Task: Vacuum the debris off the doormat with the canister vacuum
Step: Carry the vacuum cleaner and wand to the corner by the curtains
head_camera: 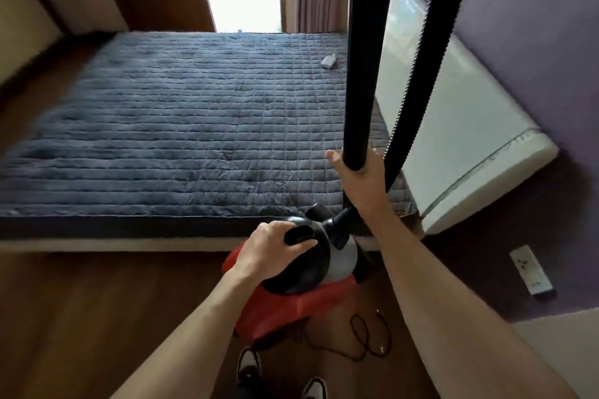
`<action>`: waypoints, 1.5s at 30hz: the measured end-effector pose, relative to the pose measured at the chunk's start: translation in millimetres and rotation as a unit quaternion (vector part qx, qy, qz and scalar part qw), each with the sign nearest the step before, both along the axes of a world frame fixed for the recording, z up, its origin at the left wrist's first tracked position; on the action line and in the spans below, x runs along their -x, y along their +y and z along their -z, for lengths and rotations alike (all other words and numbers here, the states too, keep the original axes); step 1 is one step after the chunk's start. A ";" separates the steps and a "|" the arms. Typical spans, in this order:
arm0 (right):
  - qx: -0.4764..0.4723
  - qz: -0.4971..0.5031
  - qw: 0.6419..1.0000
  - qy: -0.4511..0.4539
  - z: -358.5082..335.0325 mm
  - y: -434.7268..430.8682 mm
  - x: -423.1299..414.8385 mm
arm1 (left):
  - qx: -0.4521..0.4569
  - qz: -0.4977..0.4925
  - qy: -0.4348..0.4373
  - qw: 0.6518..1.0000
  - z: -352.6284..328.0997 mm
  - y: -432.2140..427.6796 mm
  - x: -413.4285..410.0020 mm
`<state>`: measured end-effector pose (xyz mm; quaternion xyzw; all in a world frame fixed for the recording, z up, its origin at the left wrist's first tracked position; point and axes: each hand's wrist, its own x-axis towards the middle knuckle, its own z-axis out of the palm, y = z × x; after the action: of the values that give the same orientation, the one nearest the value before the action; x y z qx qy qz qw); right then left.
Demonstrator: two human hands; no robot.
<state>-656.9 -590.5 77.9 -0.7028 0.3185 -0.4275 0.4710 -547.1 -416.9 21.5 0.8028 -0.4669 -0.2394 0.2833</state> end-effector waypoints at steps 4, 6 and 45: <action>0.003 -0.097 0.995 0.013 9.0 34.1 -54.8 | -0.015 -0.082 -0.014 0.996 2.1 51.5 -28.1; 0.005 -0.138 0.990 0.016 10.8 54.4 -83.5 | -0.019 -0.114 -0.024 0.993 1.3 78.1 -41.9; -0.015 -0.491 0.865 0.098 -8.3 576.5 -602.4 | -0.050 -0.483 -0.083 0.870 -7.6 598.2 -410.2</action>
<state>-54.6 -14.0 86.2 -0.7992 -0.0170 -0.0649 0.5973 -136.9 181.3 29.1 0.9581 -0.0295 -0.0282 0.2834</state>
